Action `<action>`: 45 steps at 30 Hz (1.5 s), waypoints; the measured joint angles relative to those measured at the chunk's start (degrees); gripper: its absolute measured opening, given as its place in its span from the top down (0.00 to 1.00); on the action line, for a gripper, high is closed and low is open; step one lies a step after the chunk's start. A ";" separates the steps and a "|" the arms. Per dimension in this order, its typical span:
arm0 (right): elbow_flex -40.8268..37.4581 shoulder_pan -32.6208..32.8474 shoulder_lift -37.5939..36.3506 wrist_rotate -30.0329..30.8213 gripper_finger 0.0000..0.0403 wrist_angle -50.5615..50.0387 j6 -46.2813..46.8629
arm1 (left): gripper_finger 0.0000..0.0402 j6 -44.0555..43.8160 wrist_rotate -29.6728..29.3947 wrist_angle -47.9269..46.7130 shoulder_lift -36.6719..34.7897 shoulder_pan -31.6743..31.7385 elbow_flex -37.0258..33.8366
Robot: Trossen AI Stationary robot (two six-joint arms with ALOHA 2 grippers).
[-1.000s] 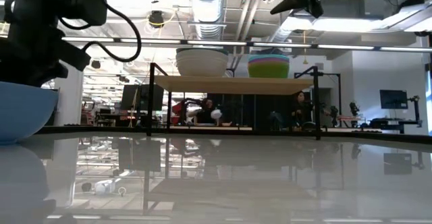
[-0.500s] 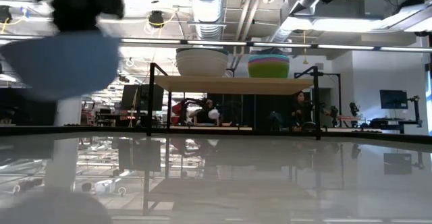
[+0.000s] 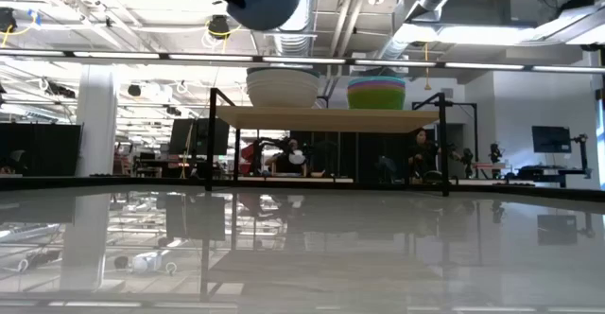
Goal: Place and stack bowls onto a shelf
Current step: Stack the large light blue on top of the large dark green bowl on the shelf
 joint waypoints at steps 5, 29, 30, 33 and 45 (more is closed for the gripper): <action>0.02 3.58 0.97 5.08 0.49 -0.02 1.69 | 1.00 1.27 6.35 -4.34 11.41 6.24 9.36; 0.00 9.59 0.99 15.02 0.49 -3.81 9.80 | 0.71 7.12 21.37 -31.68 36.54 16.99 37.63; 0.00 9.53 0.99 15.19 0.49 -3.81 9.83 | 0.68 6.39 21.73 -31.48 36.54 17.38 38.24; 0.00 9.18 0.99 15.18 0.49 -3.79 10.34 | 0.62 4.13 23.50 -31.18 36.54 18.96 40.54; 0.00 8.46 0.99 15.36 0.49 -3.79 10.37 | 0.58 0.48 22.85 -23.97 36.57 20.74 41.94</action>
